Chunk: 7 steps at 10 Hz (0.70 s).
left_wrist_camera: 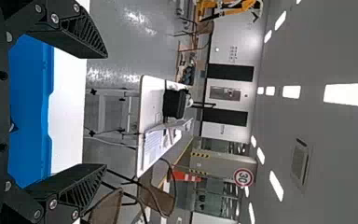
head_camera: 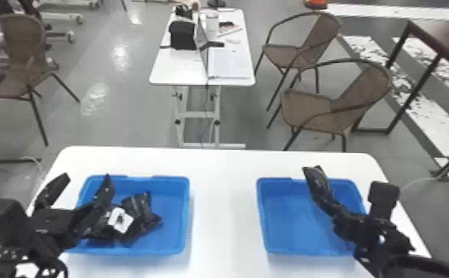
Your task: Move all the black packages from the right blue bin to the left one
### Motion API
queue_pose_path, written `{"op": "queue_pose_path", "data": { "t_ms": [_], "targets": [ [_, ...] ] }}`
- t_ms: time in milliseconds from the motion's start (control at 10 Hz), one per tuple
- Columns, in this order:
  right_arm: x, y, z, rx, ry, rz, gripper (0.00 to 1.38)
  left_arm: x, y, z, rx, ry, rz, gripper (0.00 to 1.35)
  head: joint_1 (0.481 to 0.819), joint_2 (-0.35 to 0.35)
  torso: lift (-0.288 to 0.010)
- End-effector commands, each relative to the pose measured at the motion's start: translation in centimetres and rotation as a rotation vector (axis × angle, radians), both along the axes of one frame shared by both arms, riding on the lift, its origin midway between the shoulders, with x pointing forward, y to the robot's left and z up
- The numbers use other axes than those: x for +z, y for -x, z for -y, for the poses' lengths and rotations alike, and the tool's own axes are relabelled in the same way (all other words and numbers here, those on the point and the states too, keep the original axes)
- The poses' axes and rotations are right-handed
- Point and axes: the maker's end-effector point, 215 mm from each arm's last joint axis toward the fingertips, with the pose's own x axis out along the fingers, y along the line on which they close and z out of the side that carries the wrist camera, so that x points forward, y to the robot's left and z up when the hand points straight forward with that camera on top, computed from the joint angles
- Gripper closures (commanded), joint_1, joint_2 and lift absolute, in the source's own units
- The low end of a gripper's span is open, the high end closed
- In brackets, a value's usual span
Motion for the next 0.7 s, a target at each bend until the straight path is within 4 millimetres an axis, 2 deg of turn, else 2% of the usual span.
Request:
{"op": "queue_pose_path", "data": {
  "t_ms": [0,100,300,500,600],
  "targets": [
    [4.1,-1.8,-4.7,0.115,-0.013,0.08,1.11,0.0,0.0,0.3,-0.002,0.014,0.001,0.21,0.695,-0.031,0.0],
    [6.7,-3.2,-8.8,0.223,-0.033,0.126,1.11,0.0,-0.1,0.3,-0.001,0.036,-0.001,0.21,0.695,-0.016,0.0],
    [11.3,-5.4,-17.3,0.423,-0.074,0.201,1.11,0.4,-0.7,0.9,-0.008,0.099,-0.005,0.21,0.695,0.082,0.0],
    [14.4,-6.1,-24.7,0.576,-0.131,0.247,1.11,1.7,-1.9,2.7,-0.038,0.2,0.0,0.21,0.695,0.146,0.0],
    [15.4,-6.0,-27.9,0.637,-0.153,0.266,1.11,2.7,-2.7,4.3,-0.064,0.257,0.003,0.21,0.695,0.178,0.0]
  ]
}}
